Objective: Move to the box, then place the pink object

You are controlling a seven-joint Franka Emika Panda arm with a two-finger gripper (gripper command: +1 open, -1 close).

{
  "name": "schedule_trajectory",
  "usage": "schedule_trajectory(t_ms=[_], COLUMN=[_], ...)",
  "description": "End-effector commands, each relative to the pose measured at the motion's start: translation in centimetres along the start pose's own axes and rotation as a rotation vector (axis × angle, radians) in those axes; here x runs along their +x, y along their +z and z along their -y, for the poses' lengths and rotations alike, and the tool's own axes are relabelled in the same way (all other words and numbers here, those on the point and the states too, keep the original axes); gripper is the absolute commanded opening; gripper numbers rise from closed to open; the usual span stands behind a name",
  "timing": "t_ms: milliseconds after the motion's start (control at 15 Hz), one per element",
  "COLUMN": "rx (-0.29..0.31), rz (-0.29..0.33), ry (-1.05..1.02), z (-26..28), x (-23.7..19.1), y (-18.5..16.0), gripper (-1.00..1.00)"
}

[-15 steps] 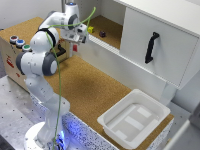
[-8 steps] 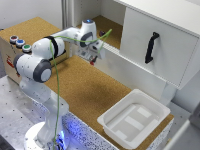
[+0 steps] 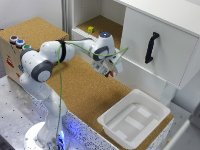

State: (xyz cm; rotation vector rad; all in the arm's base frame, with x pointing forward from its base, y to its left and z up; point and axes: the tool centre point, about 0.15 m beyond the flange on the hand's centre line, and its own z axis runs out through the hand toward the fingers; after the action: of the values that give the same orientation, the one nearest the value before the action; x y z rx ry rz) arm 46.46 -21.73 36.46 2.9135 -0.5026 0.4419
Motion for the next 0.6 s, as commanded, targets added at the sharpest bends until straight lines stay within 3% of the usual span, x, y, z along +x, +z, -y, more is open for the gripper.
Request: schedule_trajectory(t_ms=[0,533], rx=[-0.041,-0.111], rz=[0.106,0.153], ry=[0.108,0.271], z=[-9.6,-18.5], x=[6.2,5.7], y=[4.6,7.8], gripper=[-1.00,-1.00])
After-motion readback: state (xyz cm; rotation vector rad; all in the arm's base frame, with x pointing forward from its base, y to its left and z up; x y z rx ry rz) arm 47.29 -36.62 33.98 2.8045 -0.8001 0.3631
